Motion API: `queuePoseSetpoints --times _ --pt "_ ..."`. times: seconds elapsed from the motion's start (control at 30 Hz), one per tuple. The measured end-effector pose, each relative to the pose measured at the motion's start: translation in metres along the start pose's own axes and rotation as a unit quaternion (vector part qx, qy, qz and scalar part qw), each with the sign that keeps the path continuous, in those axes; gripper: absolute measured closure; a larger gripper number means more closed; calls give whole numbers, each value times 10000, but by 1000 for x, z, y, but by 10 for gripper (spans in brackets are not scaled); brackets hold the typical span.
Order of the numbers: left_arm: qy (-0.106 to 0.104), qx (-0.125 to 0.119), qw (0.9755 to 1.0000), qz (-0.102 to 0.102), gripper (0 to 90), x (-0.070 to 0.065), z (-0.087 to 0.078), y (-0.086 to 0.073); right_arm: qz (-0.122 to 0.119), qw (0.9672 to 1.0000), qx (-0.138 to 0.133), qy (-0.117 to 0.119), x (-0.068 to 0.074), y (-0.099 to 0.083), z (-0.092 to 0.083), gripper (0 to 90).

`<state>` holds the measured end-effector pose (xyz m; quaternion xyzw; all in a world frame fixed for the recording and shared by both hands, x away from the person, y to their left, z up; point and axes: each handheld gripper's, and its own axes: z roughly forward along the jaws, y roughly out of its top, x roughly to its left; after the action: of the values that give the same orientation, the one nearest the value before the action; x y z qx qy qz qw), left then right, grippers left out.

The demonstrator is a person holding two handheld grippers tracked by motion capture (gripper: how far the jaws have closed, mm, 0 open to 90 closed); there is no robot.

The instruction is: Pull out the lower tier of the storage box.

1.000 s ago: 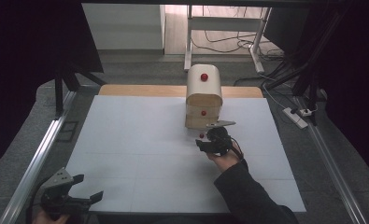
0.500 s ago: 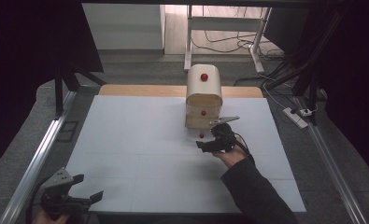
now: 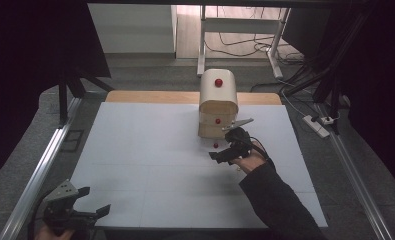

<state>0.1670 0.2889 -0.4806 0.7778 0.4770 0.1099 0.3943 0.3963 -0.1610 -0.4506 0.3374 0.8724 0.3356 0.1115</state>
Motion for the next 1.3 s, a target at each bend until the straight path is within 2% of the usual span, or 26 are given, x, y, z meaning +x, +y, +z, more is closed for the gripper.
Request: queuePoseSetpoints --times 0.13,0.23,0.5,0.53,0.63,0.67,0.73,0.77,0.8,1.17,1.3 --pt "-9 -2 10000 -3 14 0 0 0 -89 9999 -44 37 -1 5 -2 0" --pt "-8 -4 10000 -1 14 0 0 0 -150 9999 -81 -22 -1 11 -2 0" --pt "-11 -10 10000 0 14 0 0 0 -386 9992 99 -83 -4 24 7 14" --pt "-12 -9 10000 2 14 0 0 0 -392 9991 132 -76 -5 26 10 103" --pt "-10 -11 10000 3 14 0 0 0 -356 9991 149 -153 -7 28 15 220" --pt "-9 -10 10000 2 14 0 0 0 -356 9991 149 -153 -7 28 15 220" --pt "-8 -9 10000 4 14 0 0 0 -318 9993 128 -151 -10 29 18 332" --pt "-8 -11 10000 1 14 0 0 0 -318 9993 128 -151 -10 29 18 332" --pt "-8 -11 10000 0 14 0 0 0 -316 9993 150 -88 -12 29 19 401" --pt "-6 -5 10000 1 14 0 0 0 -410 9984 381 118 -20 28 26 613" --pt "-4 -4 10000 6 14 0 0 0 -415 9983 374 148 -21 27 27 644"
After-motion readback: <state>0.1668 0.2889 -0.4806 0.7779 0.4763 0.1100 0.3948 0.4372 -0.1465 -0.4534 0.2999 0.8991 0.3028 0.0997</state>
